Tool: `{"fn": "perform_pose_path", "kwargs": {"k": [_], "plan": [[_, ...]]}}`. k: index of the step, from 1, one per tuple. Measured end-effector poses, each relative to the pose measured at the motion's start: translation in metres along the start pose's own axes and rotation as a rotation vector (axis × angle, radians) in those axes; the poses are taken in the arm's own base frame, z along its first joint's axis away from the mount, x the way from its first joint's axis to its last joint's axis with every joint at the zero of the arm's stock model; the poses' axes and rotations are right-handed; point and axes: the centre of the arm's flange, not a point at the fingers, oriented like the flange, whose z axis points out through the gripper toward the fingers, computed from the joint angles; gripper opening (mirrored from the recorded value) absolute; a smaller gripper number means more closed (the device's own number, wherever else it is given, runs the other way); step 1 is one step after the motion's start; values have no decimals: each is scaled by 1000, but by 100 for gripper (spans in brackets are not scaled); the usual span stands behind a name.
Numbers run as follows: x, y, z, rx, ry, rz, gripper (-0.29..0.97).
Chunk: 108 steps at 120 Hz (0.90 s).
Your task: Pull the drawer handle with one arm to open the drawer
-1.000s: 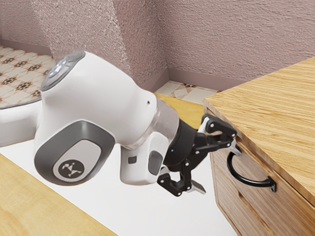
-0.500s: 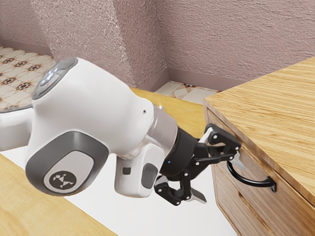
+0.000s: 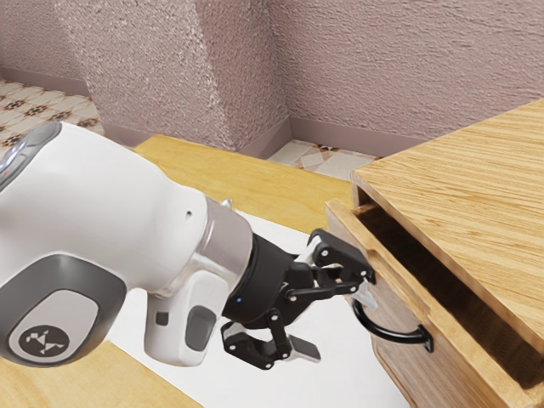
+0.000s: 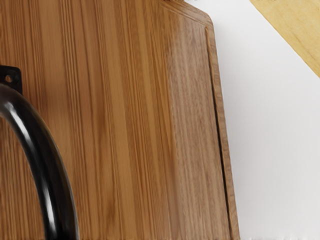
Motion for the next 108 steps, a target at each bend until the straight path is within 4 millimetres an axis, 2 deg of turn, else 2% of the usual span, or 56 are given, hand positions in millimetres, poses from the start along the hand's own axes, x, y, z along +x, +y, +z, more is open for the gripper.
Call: {"fn": "perform_pose_path", "kwargs": {"k": [62,68,72,76,87,108], "plan": [[3,47,-34,29,-8,-54,67],[2,53,-36,29,-12,-57,65],[2,55,-38,31,-14,-57,58],[2,58,-40,33,-14,-61,60],[4,61,-40,31,-16,-66,70],[7,63,-41,29,-10,-71,69]]}}
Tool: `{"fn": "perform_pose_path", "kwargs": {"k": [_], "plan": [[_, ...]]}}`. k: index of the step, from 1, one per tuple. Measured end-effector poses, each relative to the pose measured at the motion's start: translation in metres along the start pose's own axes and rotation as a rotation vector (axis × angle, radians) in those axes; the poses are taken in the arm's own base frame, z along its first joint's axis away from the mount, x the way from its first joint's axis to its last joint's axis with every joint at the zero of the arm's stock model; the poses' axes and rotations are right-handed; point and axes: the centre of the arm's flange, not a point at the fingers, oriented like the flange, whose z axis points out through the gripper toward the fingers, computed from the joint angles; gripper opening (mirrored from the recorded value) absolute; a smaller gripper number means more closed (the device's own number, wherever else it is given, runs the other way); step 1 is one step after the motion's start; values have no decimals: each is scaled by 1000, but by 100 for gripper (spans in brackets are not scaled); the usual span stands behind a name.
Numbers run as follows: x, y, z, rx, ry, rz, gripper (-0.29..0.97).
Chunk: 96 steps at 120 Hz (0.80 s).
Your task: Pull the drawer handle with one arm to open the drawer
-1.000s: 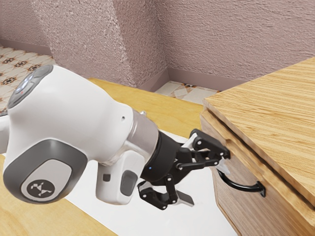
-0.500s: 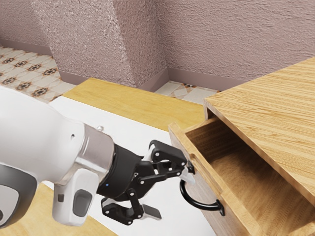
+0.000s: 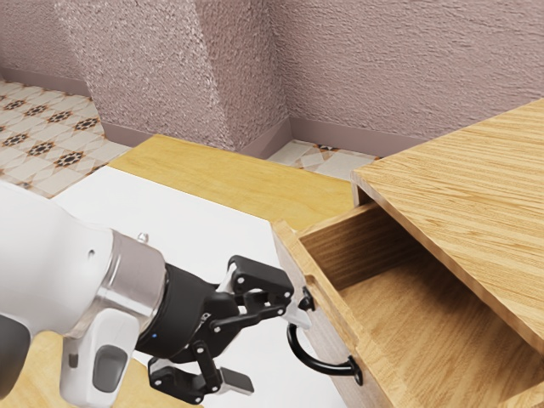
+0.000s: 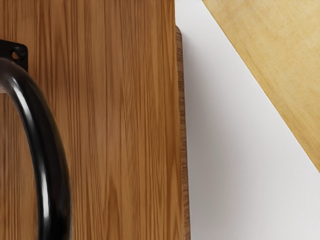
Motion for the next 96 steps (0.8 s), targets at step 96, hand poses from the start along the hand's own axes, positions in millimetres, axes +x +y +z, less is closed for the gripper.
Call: {"fn": "perform_pose_path", "kwargs": {"k": [96], "plan": [[22,44,-29,8,-2,-14,62]]}}
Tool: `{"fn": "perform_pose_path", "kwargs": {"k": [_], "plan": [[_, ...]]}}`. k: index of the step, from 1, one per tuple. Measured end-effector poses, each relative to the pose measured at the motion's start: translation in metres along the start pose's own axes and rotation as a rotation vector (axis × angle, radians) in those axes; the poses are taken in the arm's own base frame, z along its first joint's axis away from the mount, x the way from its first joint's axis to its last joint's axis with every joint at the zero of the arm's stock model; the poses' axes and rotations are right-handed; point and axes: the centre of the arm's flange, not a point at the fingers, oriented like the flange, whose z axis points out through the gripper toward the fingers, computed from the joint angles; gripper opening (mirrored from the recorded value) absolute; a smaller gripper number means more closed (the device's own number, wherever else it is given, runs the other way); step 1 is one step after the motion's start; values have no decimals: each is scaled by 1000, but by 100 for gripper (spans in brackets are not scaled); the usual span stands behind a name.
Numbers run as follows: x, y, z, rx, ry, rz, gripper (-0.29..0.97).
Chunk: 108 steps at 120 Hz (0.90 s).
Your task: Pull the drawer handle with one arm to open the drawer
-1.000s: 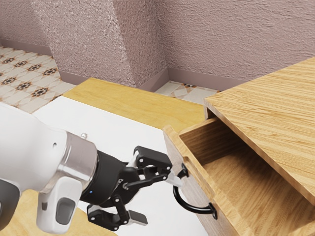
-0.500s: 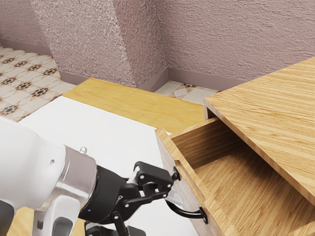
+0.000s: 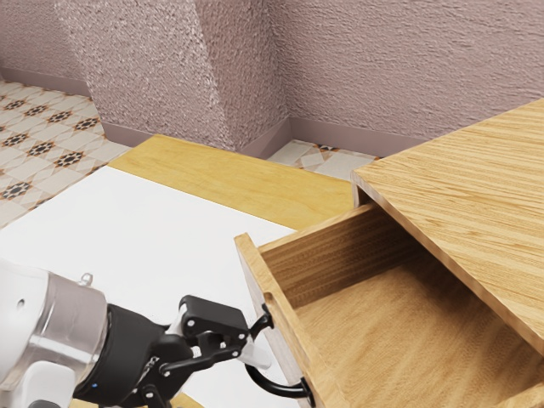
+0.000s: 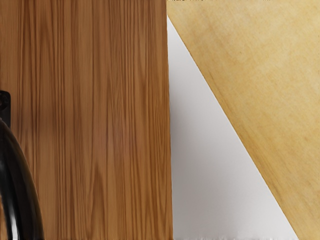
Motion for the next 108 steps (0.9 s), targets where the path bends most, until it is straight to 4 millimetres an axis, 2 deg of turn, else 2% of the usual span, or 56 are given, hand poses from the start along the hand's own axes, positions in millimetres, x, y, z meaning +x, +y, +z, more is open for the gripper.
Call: {"fn": "perform_pose_path", "kwargs": {"k": [16,26,41,57,81,108], "plan": [[1,8,-13,14,7,-9,49],[1,11,-20,20,13,-16,45],[0,14,-26,20,23,-26,56],[-2,21,-28,14,30,-36,63],[-3,28,-29,-8,34,-44,69],[-8,34,-34,-38,41,-62,66]]}}
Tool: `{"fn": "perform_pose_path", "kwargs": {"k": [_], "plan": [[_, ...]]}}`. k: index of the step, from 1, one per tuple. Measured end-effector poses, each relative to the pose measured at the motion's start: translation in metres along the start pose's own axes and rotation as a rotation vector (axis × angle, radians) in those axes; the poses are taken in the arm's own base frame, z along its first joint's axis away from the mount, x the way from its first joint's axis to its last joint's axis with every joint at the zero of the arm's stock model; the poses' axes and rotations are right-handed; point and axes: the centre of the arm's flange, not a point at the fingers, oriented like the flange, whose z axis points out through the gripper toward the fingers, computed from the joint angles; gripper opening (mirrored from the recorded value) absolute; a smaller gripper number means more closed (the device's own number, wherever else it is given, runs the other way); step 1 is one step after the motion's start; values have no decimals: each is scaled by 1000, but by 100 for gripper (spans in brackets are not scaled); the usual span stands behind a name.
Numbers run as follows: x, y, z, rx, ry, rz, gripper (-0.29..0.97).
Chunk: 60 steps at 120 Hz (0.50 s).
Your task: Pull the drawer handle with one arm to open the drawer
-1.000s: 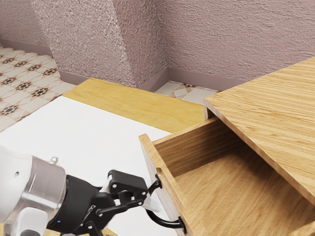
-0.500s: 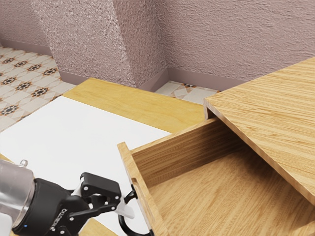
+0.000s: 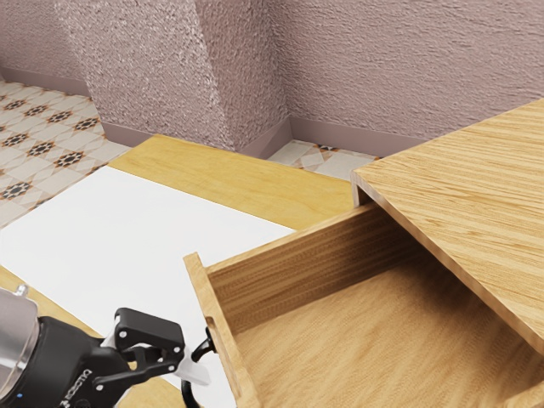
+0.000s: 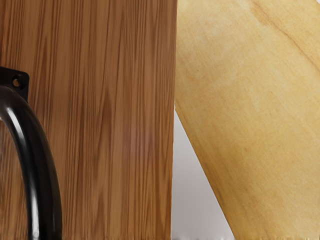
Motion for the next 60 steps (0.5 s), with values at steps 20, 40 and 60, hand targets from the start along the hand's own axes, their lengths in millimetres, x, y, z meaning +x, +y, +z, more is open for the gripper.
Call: {"fn": "perform_pose_path", "kwargs": {"k": [20,40,60], "plan": [[-4,5,-8,-7,8,-12,67],[-6,10,-18,-31,-2,-26,67],[-3,12,-23,-64,-6,-29,68]]}}
